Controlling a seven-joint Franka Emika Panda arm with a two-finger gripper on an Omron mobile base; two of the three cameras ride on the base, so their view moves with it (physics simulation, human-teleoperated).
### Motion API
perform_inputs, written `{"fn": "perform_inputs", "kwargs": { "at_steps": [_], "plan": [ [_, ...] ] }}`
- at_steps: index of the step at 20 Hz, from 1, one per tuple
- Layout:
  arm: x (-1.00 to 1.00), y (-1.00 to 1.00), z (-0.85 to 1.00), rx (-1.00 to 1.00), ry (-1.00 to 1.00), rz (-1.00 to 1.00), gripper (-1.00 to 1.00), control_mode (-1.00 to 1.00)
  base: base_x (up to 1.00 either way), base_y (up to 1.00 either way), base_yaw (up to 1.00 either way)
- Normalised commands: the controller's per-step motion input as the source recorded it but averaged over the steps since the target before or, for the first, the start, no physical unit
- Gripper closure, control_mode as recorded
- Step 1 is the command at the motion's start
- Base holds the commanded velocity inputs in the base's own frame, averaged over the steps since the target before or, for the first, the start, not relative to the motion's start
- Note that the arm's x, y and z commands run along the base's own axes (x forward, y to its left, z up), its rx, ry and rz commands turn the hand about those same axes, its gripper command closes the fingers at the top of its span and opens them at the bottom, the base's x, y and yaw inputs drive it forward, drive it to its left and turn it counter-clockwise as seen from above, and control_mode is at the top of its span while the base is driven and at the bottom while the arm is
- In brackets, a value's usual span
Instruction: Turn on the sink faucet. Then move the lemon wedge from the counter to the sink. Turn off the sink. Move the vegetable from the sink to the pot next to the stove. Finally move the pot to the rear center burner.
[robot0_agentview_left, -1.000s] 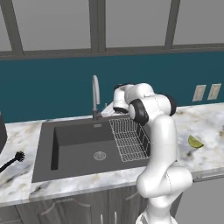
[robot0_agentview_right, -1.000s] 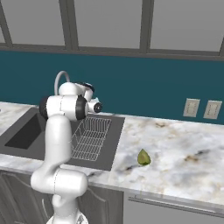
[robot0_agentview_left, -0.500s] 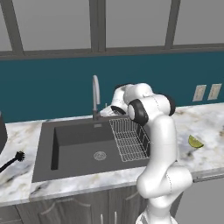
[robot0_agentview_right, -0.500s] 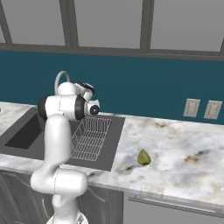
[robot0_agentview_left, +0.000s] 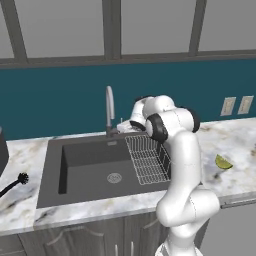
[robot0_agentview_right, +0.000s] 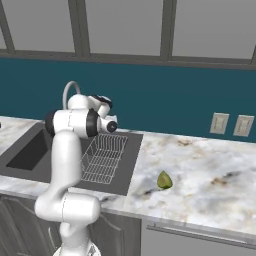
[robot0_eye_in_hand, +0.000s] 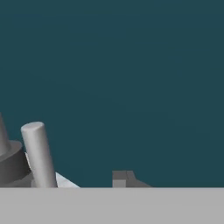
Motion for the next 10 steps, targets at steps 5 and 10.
{"fn": "perform_inputs", "kwargs": {
  "at_steps": [5,10],
  "plan": [
    [0.16,-0.67,-0.47,0.06,0.06,0.0,1.0,-1.0,0.0,0.0,0.0],
    [0.12,-0.65,-0.5,0.05,0.05,0.0,1.0,-1.0,0.0,0.0,0.0]
  ]
}}
